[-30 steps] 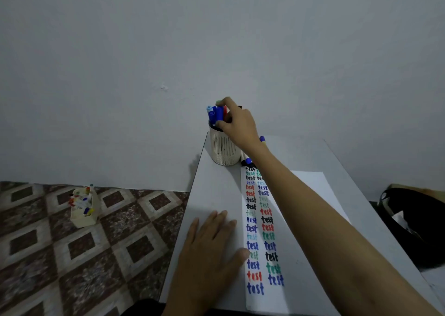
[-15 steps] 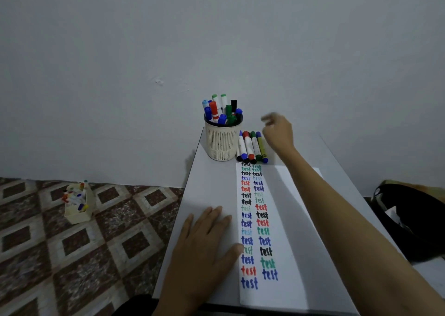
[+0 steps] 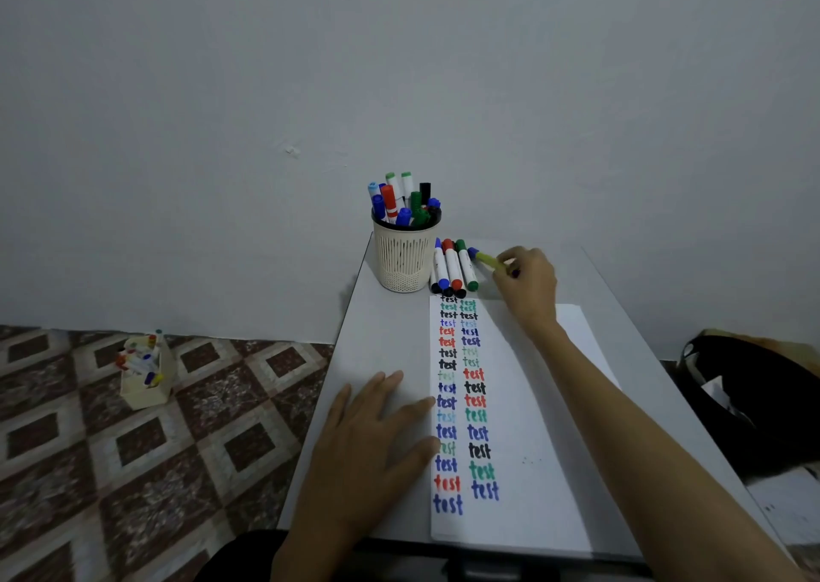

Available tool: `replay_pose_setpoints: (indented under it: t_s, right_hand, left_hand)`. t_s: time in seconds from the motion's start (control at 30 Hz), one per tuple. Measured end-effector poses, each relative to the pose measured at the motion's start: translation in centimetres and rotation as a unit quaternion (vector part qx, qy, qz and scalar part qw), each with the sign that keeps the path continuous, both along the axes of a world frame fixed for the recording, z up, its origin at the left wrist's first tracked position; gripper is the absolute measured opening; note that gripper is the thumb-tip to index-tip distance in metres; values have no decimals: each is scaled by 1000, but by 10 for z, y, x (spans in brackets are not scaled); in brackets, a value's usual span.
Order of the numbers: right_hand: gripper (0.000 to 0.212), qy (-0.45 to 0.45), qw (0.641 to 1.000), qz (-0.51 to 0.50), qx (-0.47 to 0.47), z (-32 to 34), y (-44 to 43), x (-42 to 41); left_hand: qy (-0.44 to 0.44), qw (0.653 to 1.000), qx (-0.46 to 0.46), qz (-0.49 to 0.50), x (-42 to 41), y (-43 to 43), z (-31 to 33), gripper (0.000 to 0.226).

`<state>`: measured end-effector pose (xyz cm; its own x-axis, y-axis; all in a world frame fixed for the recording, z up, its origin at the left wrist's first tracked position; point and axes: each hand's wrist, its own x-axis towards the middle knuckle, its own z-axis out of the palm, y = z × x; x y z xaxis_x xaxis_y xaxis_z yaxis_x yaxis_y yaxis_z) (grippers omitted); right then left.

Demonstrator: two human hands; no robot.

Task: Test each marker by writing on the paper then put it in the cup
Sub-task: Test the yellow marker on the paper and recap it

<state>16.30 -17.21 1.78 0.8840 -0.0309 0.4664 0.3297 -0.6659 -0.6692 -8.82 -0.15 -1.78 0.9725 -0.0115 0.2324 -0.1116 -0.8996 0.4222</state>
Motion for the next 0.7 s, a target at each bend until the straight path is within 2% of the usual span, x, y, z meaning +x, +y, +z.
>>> replay_pose_setpoints:
  t_s: [0.07,0.13,0.23,0.33,0.4,0.53,0.7]
  right_hand:
    - [19,-32,988,-26,148,8,-6,-8]
    - [18,-29,949,-25,312,19,-12,-18]
    - [19,-12,897,9,442,38,-23,-49]
    - [14,9,885,104,454,50,-27,-99]
    - [13,45,883,179,431,48,-24,-134]
    - [15,115,886,260,366,31,-11,-189]
    - [31,169,843,318,400,12,0,-218]
  left_hand:
    - [-1,1000,8,-2,1,0,0,79]
    - [-5,1000,8,-5,1,0,0,76]
    - [-11,1000,4,-8,1,0,-1,67]
    - [-32,998,-46,-15,-2,-3,3,72]
    - [-52,992,-110,-20,-3,-7,9,73]
    - [-43,968,-240,-61,-5,-10,19,67]
    - [-54,959,-243,-138,-9,-12,22,35]
